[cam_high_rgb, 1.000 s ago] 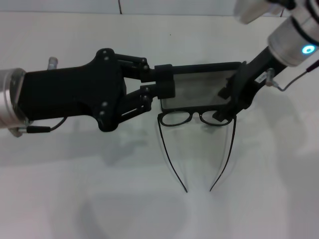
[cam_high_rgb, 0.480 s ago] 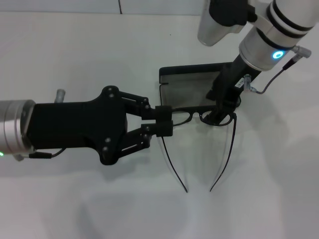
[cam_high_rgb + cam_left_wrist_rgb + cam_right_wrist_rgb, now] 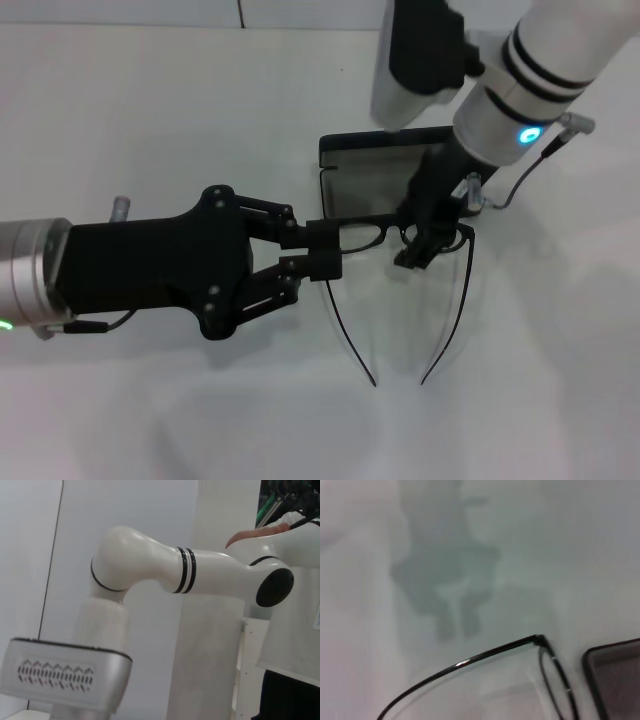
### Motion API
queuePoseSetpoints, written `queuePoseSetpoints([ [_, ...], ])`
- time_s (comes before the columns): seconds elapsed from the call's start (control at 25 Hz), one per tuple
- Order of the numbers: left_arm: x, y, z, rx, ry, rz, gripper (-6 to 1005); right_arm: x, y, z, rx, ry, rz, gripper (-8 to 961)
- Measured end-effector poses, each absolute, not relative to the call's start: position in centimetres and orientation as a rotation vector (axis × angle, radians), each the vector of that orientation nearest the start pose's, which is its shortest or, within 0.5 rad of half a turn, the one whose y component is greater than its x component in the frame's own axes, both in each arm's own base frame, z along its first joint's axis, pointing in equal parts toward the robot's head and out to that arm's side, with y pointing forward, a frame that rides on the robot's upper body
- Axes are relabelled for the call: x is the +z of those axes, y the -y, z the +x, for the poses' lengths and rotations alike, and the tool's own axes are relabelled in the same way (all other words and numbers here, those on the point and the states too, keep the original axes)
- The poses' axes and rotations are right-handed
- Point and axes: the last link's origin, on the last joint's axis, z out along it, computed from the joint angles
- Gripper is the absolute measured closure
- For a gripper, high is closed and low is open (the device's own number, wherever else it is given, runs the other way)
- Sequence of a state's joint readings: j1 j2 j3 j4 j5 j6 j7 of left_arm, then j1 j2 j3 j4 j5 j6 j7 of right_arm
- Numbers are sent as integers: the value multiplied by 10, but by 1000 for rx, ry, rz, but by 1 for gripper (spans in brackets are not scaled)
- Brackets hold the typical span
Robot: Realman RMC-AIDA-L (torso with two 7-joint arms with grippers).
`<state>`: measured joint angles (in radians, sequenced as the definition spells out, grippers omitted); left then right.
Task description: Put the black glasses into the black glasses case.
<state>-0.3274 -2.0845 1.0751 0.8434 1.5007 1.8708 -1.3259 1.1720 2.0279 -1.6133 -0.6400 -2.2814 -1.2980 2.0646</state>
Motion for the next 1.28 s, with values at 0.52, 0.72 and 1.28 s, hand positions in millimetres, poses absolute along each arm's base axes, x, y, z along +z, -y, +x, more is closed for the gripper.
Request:
queuePoseSetpoints([
  [0.52,13,-261,-218,-1269,266,-2823,862,-91,-403,97,-655,-31,-3001,450],
  [0.72,12,-261,-219,-1271,269,-2822,867,-93,-403,95,-624,-25,-3011,463],
  [1.28,13,-261,-219,-1300,285,-2800,881,-93,-403,100,-618,-51,-3005,715],
])
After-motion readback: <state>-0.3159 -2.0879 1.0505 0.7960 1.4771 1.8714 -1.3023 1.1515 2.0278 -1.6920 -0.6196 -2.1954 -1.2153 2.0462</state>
